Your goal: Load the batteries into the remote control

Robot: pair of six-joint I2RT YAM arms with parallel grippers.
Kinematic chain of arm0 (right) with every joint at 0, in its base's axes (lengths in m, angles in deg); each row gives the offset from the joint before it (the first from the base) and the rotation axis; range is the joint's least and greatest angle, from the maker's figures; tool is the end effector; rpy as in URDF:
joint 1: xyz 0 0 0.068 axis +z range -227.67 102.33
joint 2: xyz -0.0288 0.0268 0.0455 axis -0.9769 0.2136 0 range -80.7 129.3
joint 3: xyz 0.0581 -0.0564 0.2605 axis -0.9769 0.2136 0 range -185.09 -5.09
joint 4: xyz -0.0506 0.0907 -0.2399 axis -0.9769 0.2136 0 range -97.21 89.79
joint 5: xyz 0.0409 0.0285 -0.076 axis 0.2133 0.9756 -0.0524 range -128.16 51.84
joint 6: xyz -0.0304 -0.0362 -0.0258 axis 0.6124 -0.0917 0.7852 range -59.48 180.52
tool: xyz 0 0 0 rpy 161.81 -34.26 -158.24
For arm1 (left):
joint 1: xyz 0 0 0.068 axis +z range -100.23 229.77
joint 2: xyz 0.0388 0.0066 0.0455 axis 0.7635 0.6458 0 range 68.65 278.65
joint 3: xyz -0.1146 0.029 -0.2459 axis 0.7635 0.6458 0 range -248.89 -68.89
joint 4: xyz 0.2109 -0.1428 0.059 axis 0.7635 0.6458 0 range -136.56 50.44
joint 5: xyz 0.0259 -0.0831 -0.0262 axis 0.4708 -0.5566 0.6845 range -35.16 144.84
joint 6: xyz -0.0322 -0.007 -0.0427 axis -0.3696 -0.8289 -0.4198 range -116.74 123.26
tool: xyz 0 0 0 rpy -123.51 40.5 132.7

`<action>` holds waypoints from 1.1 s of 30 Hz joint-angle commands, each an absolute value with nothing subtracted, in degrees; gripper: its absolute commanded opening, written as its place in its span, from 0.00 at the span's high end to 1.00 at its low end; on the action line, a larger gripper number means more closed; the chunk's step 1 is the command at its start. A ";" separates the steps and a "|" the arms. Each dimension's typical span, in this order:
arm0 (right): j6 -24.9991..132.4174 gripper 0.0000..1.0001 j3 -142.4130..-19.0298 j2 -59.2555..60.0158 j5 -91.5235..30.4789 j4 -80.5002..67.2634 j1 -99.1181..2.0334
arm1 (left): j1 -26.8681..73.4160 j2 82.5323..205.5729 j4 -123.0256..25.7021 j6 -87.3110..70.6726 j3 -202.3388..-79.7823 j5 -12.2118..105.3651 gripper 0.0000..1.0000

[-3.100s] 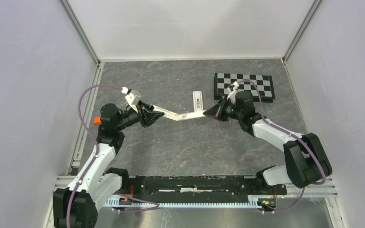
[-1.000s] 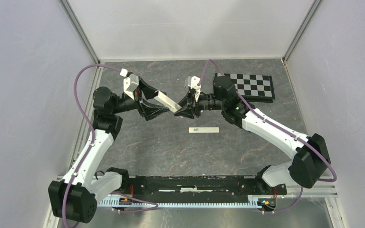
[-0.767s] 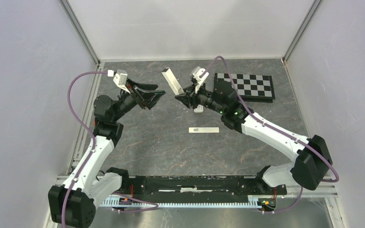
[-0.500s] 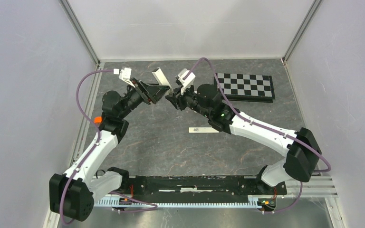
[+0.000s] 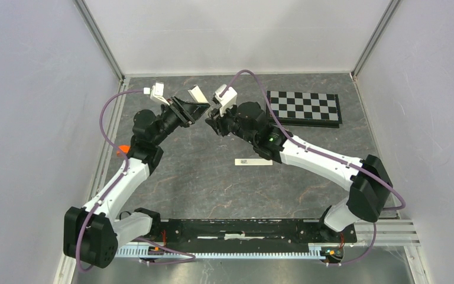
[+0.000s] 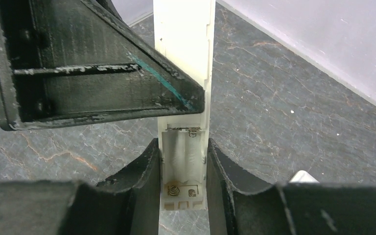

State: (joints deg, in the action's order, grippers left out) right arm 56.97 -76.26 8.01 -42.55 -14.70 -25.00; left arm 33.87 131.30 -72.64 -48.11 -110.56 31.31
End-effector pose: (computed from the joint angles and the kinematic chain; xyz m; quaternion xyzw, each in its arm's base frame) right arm 0.2287 0.2953 0.3417 -0.2959 0.7068 0.2765 0.5801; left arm 0.2416 -0.0836 0.3259 -0.0580 0.6752 -0.5147 0.5251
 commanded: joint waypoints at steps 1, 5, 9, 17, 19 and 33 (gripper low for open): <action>57.33 1.00 -80.75 8.94 -41.28 -13.57 -24.76 | 33.61 131.54 -70.48 -47.29 -113.69 34.07 0.44; 57.02 1.00 -81.77 9.37 -41.24 -11.97 -24.83 | 33.60 131.47 -68.35 -45.15 -114.16 35.07 0.60; 56.30 0.98 -81.79 9.23 -40.05 -10.05 -25.05 | 33.60 131.39 -67.26 -43.75 -114.59 35.50 0.51; 52.57 0.97 -82.22 9.81 -35.46 -8.02 -26.85 | 33.65 132.82 -69.29 -43.06 -114.72 32.92 0.76; 50.50 0.81 -82.71 9.91 -34.94 -7.39 -28.07 | 33.62 133.18 -68.43 -42.39 -115.09 32.58 0.92; 46.53 0.28 -66.40 -3.08 -47.49 9.20 -45.42 | 36.72 134.12 -63.10 -33.27 -113.58 29.39 0.98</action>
State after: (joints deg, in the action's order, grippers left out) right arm 47.44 -69.60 -1.57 -36.16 0.23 -40.98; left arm 35.93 134.01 -60.93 -36.42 -113.71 32.55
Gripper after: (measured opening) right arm 0.755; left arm 0.352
